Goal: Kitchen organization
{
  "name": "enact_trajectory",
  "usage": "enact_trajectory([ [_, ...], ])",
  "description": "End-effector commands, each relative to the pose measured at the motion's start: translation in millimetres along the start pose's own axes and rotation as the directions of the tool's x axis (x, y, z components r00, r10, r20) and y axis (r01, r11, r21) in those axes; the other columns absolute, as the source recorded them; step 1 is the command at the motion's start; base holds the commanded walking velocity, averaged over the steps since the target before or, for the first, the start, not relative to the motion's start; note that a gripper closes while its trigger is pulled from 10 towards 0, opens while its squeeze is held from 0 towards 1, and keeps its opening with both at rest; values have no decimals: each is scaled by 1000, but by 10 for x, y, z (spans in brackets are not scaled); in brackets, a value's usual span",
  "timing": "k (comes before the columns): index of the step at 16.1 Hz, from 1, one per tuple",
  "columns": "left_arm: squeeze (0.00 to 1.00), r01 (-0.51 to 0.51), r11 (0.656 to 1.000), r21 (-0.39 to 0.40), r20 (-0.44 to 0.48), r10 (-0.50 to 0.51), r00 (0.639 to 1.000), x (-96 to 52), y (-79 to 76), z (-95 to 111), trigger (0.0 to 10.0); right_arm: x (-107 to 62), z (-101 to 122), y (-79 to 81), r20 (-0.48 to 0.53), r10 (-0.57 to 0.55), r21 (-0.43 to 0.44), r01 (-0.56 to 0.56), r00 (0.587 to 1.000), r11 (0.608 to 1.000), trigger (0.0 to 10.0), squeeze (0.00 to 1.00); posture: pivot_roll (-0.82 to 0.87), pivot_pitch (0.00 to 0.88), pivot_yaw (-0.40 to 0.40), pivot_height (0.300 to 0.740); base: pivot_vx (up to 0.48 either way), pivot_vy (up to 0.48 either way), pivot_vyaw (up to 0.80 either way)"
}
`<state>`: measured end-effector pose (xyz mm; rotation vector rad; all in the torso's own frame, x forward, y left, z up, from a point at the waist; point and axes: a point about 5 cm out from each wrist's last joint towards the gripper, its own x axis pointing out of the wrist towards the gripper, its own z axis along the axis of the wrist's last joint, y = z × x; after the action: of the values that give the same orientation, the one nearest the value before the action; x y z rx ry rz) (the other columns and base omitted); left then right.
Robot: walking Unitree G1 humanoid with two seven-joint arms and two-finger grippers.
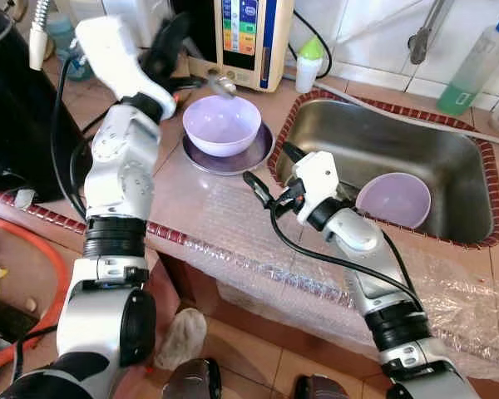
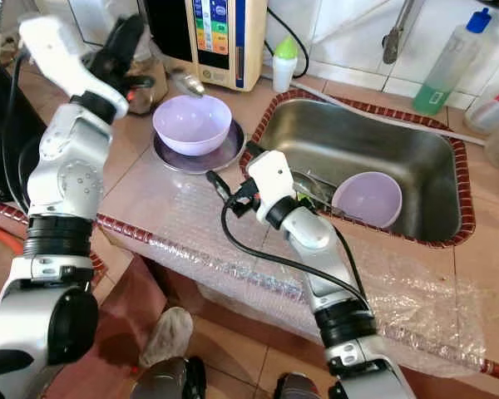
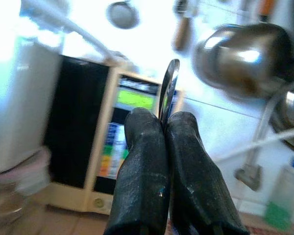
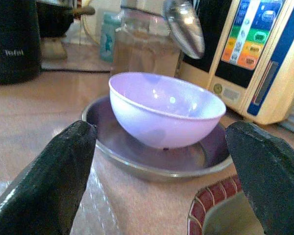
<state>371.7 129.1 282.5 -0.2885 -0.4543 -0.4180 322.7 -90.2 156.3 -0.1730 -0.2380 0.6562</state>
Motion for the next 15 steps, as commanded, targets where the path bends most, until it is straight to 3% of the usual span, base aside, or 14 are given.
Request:
enact_trajectory([
  [1,0,67,997,48,-32,-66,997,-39,-88,-34,0,18,34,-35,31,-30,-10,30,999,999,10000,0,18,0,43,740,0,0,0],
  [5,0,279,955,103,-131,-266,955,-175,-380,-186,0,57,144,-96,105,-122,-45,128,987,991,10000,0,14,0,34,740,0,0,0],
  [7,0,427,897,115,-189,-402,896,-256,-585,-304,0,85,172,-181,118,-184,-31,189,976,982,10000,0,6,0,37,740,0,0,0],
  [11,0,501,861,93,-210,-474,855,-302,-709,-324,0,129,160,-194,127,-206,-2,208,970,978,10000,0,-4,0,49,740,0,0,0],
  [12,0,536,840,85,-226,-507,832,-325,-759,-350,0,158,162,-194,132,-217,15,217,967,976,3059,0,-9,0,54,740,0,0,0],
  [13,0,567,820,81,-242,-535,809,-350,-796,-374,0,193,169,-189,135,-223,26,221,965,975,0,0,-10,0,56,740,0,0,0],
  [15,0,595,801,62,-256,-564,785,-386,-834,-403,0,206,175,-211,135,-243,30,241,961,970,0,0,-14,0,53,740,0,0,0],
])
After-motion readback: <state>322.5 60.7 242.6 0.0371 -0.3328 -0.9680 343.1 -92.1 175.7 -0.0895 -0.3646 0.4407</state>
